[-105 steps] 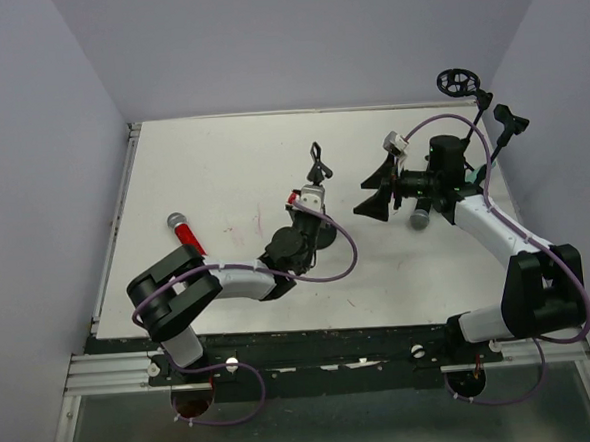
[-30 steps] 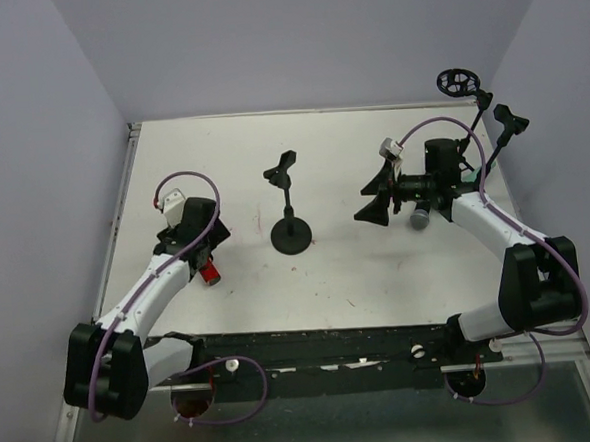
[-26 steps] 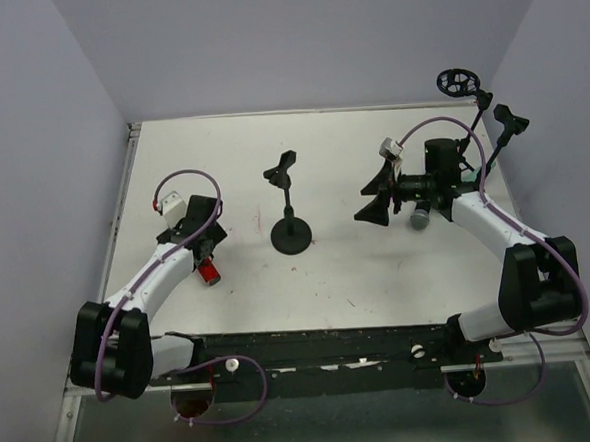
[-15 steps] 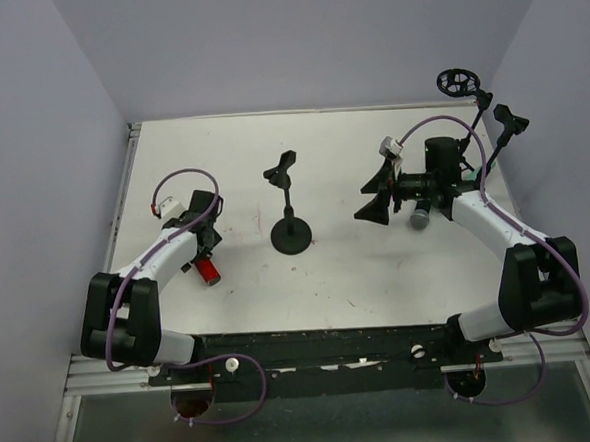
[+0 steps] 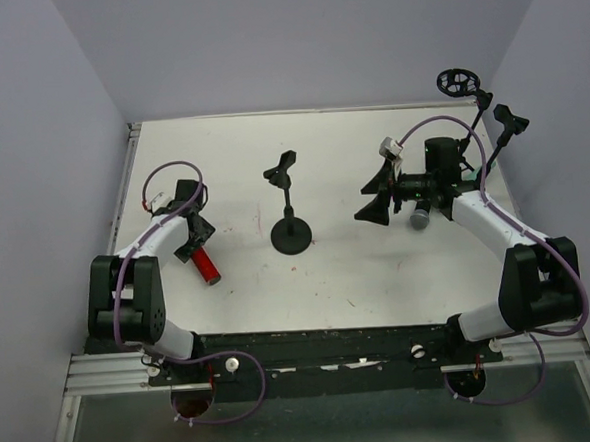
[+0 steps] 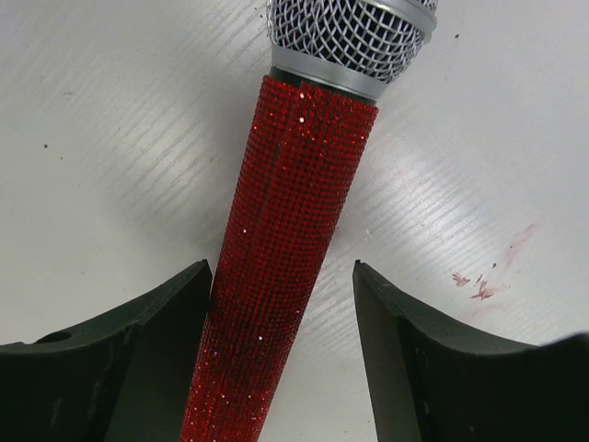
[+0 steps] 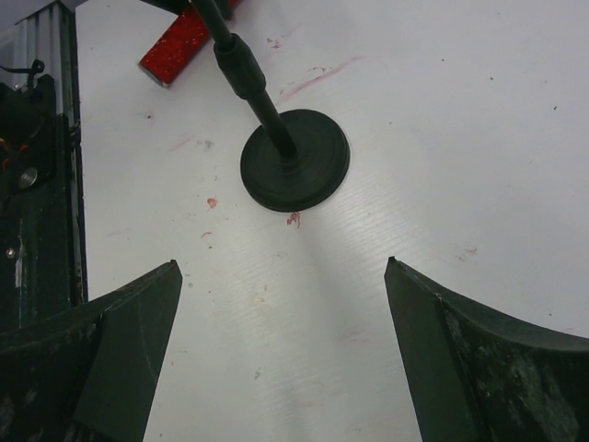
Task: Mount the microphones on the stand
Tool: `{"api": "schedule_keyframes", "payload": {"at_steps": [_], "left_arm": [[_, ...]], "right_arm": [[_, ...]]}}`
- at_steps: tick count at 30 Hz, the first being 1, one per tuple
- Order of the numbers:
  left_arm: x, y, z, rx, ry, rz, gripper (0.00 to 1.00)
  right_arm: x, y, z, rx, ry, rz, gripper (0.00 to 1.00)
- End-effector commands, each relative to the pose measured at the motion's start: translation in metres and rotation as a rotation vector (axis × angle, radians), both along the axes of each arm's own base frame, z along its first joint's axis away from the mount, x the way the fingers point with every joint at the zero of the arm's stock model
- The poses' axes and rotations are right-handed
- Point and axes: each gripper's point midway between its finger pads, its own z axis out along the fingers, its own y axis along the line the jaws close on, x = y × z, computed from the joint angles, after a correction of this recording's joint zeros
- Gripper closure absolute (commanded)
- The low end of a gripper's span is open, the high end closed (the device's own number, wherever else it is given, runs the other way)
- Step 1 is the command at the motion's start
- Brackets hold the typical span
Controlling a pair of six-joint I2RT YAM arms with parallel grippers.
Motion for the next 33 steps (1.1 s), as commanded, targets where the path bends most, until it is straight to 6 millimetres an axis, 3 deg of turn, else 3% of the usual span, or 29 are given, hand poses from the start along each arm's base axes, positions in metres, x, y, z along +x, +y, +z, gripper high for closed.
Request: {"api": "schedule_keyframes", "payload": {"at_steps": [1, 9, 12, 16, 20, 25, 29, 33], "left_arm": [[0.009, -0.004, -0.001, -0.071, 0.022, 0.006, 0.30], [0.009, 0.000, 0.000, -0.082, 0.003, 0.023, 0.39], [0.007, 0.003, -0.001, -0.081, -0.016, 0.029, 0.61], [0.007, 0.002, 0.018, -0.083, -0.093, -0.014, 0.88], [0.012, -0.004, 0.070, -0.077, -0.307, -0.128, 1.00], [0.005, -0.029, 0.167, -0.037, -0.700, -0.412, 1.00], [-0.024, -0.064, 0.250, 0.013, -1.042, -0.707, 1.00], [-0.074, -0.109, 0.330, 0.001, -1.350, -1.009, 1.00]], "right_arm": [[0.000, 0.001, 0.018, 0.010, -0.046, 0.016, 0.00], [-0.003, 0.001, 0.023, 0.015, -0.058, 0.021, 0.00], [-0.003, 0.000, 0.025, 0.016, -0.059, 0.021, 0.00], [-0.005, -0.001, 0.031, 0.020, -0.075, 0.022, 0.00], [-0.006, -0.003, 0.039, 0.011, -0.097, 0.024, 0.00], [-0.010, -0.006, 0.055, -0.001, -0.126, 0.023, 0.00], [-0.021, -0.006, 0.072, 0.005, -0.150, 0.047, 0.00], [-0.041, -0.001, 0.093, 0.058, -0.140, 0.120, 0.00]]}}
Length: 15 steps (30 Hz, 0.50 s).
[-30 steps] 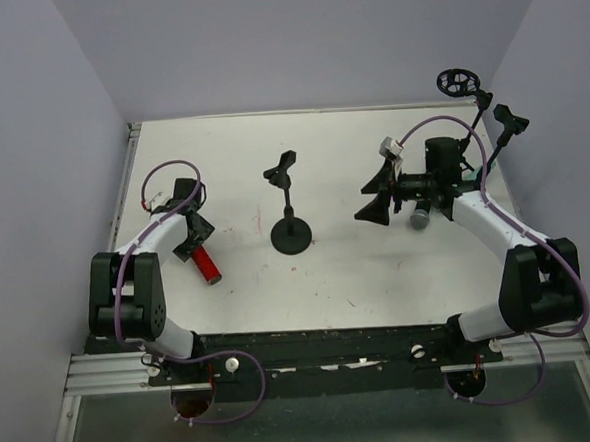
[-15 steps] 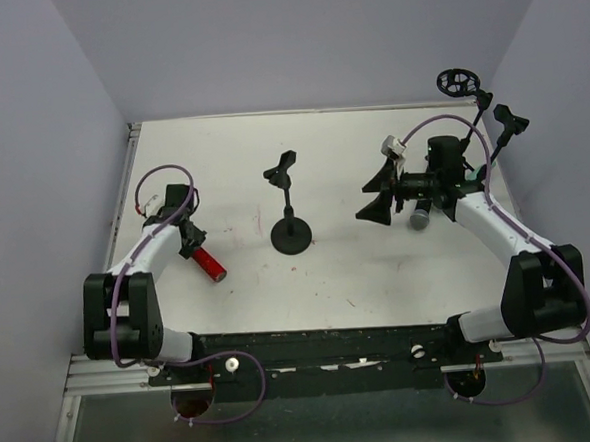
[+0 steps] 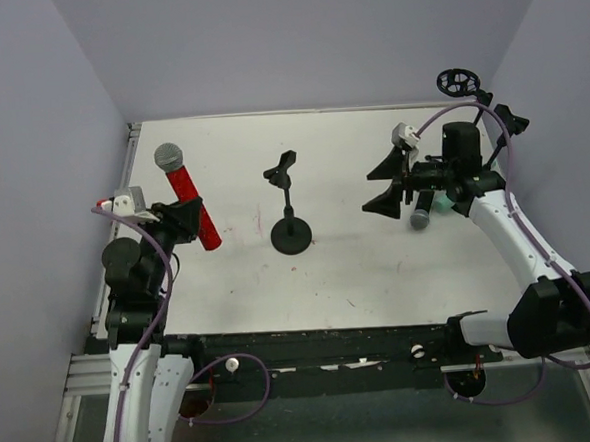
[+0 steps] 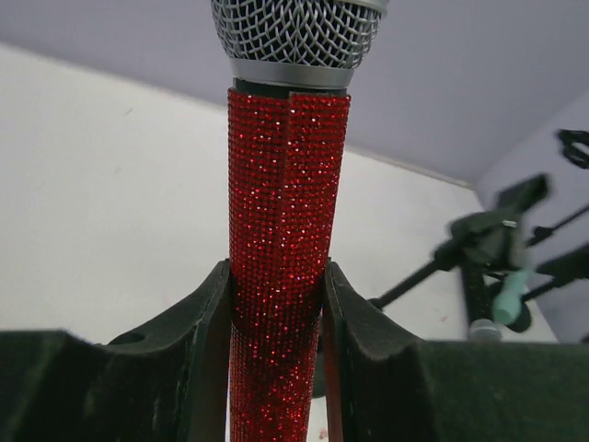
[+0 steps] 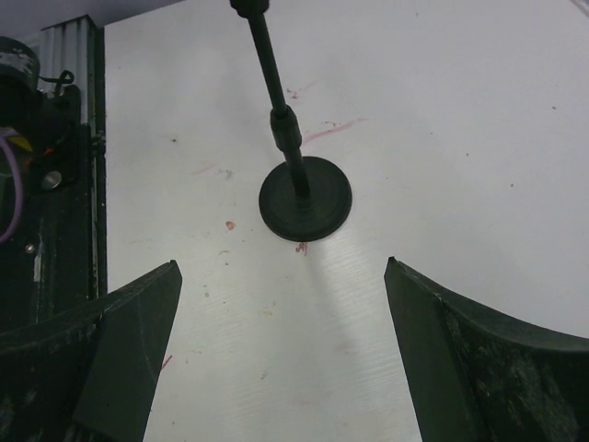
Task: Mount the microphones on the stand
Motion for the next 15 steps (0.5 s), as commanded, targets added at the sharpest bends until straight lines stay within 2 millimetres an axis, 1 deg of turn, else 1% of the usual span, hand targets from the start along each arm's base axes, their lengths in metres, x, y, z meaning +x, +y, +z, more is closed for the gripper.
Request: {"api": "schedule_keyframes", "payload": {"at_steps": [1, 3, 5, 6, 7, 9, 11, 14, 15], "left_arm": [[-0.056, -0.067, 0.097, 0.125, -0.425, -0.435, 1.00], [-0.078, -0.085, 0.122, 0.119, -0.505, -0.555, 1.00], [-0.096, -0.102, 0.144, 0.088, -0.562, -0.659, 1.00], [-0.106, -0.114, 0.154, 0.074, -0.589, -0.731, 1.00], [-0.114, -0.120, 0.168, 0.069, -0.619, -0.759, 1.00], [-0.124, -0.140, 0.184, 0.051, -0.649, -0.834, 1.00], [-0.128, -0.160, 0.200, 0.023, -0.670, -0.883, 1.00], [-0.121, -0.192, 0.215, -0.012, -0.684, -0.913, 1.00], [-0.119, -0.206, 0.219, -0.022, -0.693, -0.925, 1.00]], "right_arm": [[-0.032, 0.006, 0.030, 0.064, 0.014, 0.114, 0.00], [-0.046, 0.009, 0.041, 0.107, 0.032, 0.174, 0.00], [-0.062, 0.012, 0.049, 0.156, 0.043, 0.246, 0.00], [-0.069, 0.013, 0.053, 0.176, 0.045, 0.276, 0.00], [-0.074, 0.014, 0.057, 0.191, 0.051, 0.294, 0.00], [-0.084, 0.015, 0.063, 0.215, 0.066, 0.323, 0.00], [-0.094, 0.015, 0.070, 0.236, 0.066, 0.358, 0.00], [-0.103, 0.016, 0.079, 0.244, 0.054, 0.388, 0.00], [-0.105, 0.016, 0.082, 0.248, 0.052, 0.402, 0.00]]}}
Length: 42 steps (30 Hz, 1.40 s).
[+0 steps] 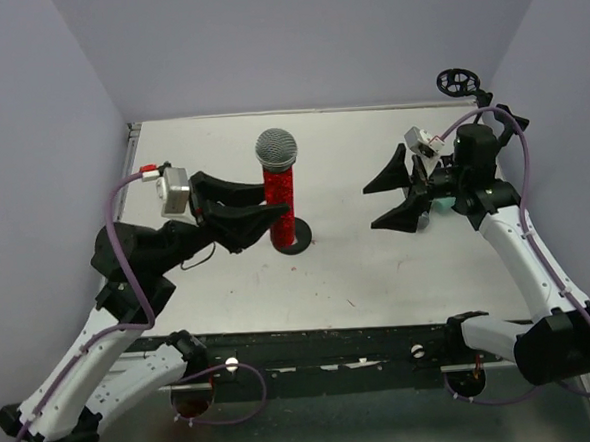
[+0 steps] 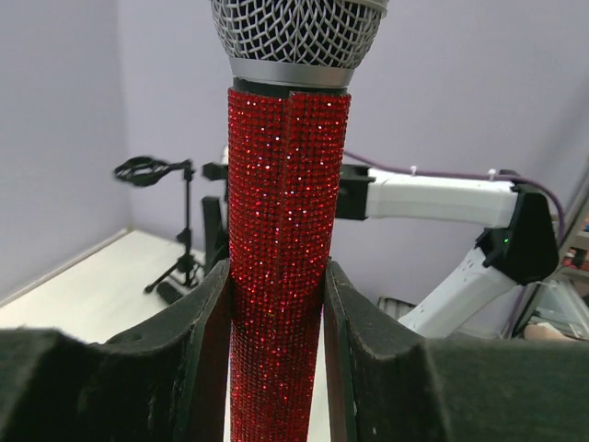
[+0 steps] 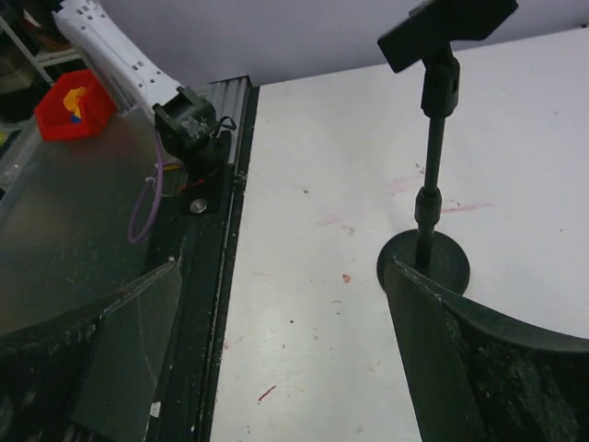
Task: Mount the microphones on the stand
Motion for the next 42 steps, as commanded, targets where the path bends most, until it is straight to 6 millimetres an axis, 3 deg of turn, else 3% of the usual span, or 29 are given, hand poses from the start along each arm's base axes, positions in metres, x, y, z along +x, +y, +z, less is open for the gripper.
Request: {"api": "schedule_keyframes", "payload": {"at_steps": [1, 8, 14, 19, 42], "left_arm": [[0.016, -0.048, 0.033, -0.060, -0.071, 0.000, 1.00], [0.057, -0.117, 0.027, -0.105, -0.021, -0.008, 1.00], [0.067, -0.152, 0.014, -0.093, 0.013, -0.039, 1.00], [0.067, -0.161, 0.007, -0.104, 0.035, -0.056, 1.00], [0.088, -0.186, -0.028, -0.191, 0.125, -0.017, 1.00]], "right_arm": [[-0.031, 0.002, 0.027, 0.065, -0.006, 0.149, 0.00], [-0.048, 0.000, 0.044, 0.096, -0.021, 0.222, 0.00], [-0.046, 0.001, 0.045, 0.093, 0.011, 0.214, 0.00], [-0.029, 0.003, 0.037, 0.069, 0.077, 0.170, 0.00], [-0.031, 0.007, 0.057, 0.117, 0.118, 0.208, 0.00]]}}
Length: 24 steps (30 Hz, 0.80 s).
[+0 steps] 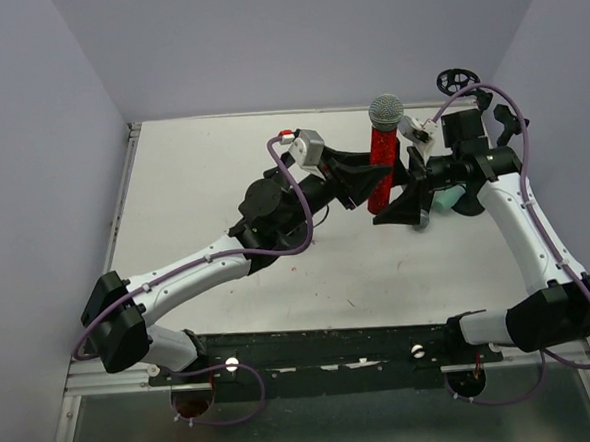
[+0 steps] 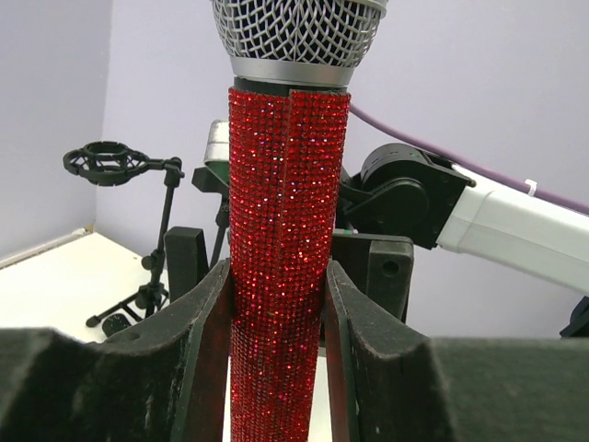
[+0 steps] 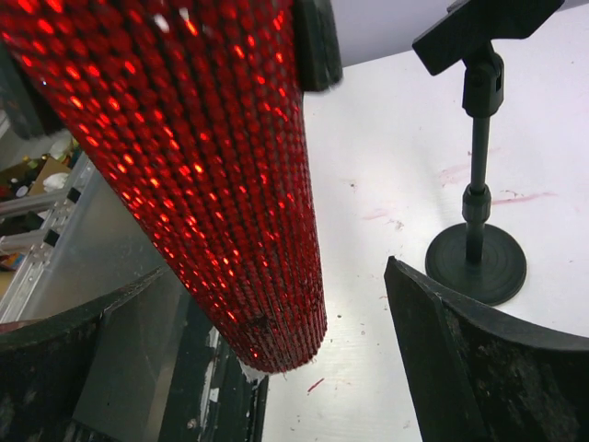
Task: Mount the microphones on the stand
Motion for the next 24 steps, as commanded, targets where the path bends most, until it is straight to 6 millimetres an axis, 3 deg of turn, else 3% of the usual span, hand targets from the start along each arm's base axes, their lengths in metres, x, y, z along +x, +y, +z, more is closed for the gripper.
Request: {"api": "schedule_keyframes", "payload": {"at_steps": [1, 6, 14, 24], "left_arm": [[0.001, 0.001, 0.009, -0.090, 0.002, 0.024, 1.00], [0.001, 0.003, 0.007, -0.136, 0.012, 0.040, 1.00], [0.005, 0.011, 0.007, -0.202, 0.028, 0.095, 1.00], [0.008, 0.020, 0.006, -0.272, 0.043, 0.138, 1.00]], "right_arm": [[-0.021, 0.003, 0.037, 0.142, 0.000, 0.118, 0.01], [-0.015, 0.004, 0.040, 0.142, 0.010, 0.116, 0.03], [-0.014, 0.004, 0.045, 0.143, 0.012, 0.116, 0.14], [-0.011, 0.007, 0.052, 0.138, 0.047, 0.122, 0.19]]}}
